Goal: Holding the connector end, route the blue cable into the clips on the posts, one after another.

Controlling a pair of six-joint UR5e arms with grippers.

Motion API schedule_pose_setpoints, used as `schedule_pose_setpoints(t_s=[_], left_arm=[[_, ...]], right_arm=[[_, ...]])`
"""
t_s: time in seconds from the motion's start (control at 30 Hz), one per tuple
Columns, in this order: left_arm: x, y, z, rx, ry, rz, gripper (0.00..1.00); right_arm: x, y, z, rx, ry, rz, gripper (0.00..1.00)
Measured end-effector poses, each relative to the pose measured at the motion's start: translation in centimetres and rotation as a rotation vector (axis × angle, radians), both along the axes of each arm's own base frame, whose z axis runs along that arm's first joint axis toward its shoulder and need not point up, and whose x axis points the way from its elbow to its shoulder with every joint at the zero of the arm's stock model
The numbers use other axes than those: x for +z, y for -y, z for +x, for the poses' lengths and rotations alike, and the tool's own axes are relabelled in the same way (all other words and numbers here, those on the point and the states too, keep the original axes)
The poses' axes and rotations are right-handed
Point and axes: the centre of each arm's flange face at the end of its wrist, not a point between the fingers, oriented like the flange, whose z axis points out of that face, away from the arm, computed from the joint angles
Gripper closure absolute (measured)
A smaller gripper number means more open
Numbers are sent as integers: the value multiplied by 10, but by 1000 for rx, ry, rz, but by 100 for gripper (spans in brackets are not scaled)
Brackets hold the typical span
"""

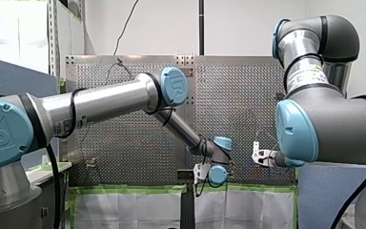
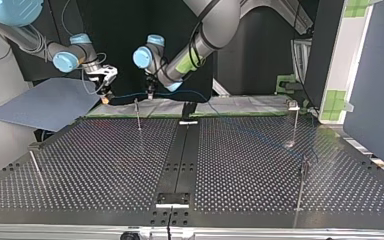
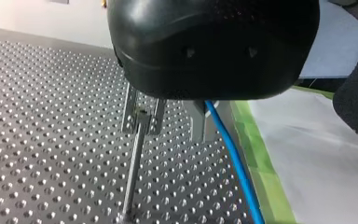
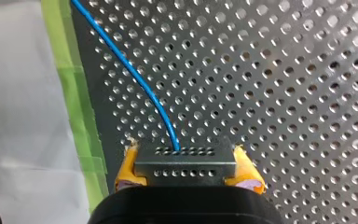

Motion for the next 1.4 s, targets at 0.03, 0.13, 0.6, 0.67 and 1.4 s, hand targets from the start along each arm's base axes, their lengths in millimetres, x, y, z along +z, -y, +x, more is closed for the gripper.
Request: schedule_pose_setpoints(t_s=[0.03, 0.13, 0.6, 0.67, 1.4], left_arm=[[1, 1, -1, -2, 0, 2, 100], [8, 5, -5, -10, 4, 2, 100], [12, 11, -6, -38, 5, -29, 100], [12, 10, -4, -40, 3, -32, 100], [13, 0, 21, -53, 11, -81, 100]], right_arm=[[0, -1, 0, 5, -1, 2, 100], [1, -3, -1, 19, 0, 3, 100], [4, 0, -1, 22, 13, -18, 100], [4, 1, -1, 21, 15, -24, 100], [14, 16, 9, 66, 71, -133, 100]])
